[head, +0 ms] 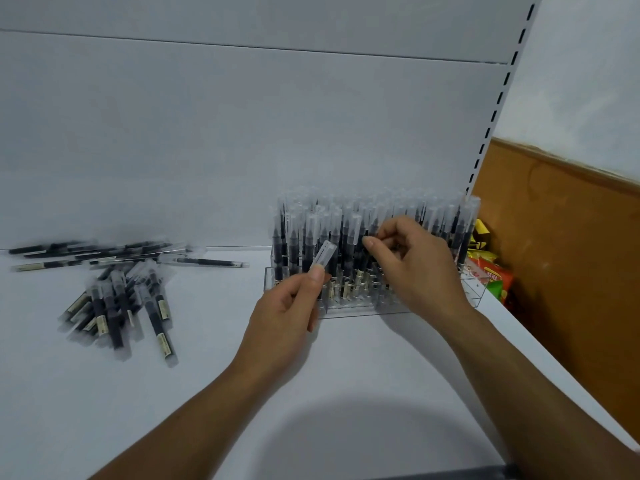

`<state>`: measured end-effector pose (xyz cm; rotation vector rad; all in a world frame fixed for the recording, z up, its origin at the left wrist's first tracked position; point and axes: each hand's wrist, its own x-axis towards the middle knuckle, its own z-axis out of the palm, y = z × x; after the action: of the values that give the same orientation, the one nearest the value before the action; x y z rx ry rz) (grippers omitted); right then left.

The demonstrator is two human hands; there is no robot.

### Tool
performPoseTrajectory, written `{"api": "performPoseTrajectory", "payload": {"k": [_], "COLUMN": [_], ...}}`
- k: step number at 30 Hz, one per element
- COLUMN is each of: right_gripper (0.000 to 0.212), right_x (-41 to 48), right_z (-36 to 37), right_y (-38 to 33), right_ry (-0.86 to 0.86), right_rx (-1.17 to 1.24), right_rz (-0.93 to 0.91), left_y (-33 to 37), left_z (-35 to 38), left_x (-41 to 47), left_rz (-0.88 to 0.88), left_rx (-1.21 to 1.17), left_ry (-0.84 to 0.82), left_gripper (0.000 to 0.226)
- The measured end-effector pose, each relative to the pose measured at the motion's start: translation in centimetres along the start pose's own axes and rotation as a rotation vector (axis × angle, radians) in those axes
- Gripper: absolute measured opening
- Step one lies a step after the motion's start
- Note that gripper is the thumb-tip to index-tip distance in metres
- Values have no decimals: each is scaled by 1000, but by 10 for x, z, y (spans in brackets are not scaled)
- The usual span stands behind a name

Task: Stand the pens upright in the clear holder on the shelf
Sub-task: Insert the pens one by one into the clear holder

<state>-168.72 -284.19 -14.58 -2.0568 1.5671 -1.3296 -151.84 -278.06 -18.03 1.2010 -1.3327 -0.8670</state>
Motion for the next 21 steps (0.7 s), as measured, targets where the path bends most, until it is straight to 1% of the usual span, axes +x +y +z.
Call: {"api": "performPoseTrajectory", "payload": {"k": [2,4,7,9,12,15,17,18,19,21], "right_gripper": [11,10,11,11,10,9,7,7,8,12], "right_x": [-1,-4,-4,-4,-5,-14,-24,-28,-32,-39], "right_z": [0,3,3,1,0,-4,-8,-8,-8,-3], "right_y": [-1,0,2,1,1,5,3,0,-4,-11], "right_ry": [-32,-89,-93,-89,-114,-46,10,-11,-73,-233], "right_rx": [-57,-79,-85,-66,-75,-53,60,126,185,261], "right_rz": [-24,-30,-24,-16,-12,-6,-13,-23,-33,-61], "left_y": [0,1,1,1,-1,-2,-2,-2,-2,-2], "left_z": [0,-1,-1,-1,-2,-2,-1,-1,-1,0], "left_x": [0,0,-1,0,-1,0,0,0,-1,-3], "left_rz": [2,-1,-4,-2,27,48,65,75,92,132], "left_rx": [13,9,-20,-21,-14,-18,-23,-14,-1,28], "left_ry": [-3,2,-1,-10,-36,-43,-52,-60,-64,-68], "left_gripper": [64,56,46,51,65,58,60,63,63,53]}}
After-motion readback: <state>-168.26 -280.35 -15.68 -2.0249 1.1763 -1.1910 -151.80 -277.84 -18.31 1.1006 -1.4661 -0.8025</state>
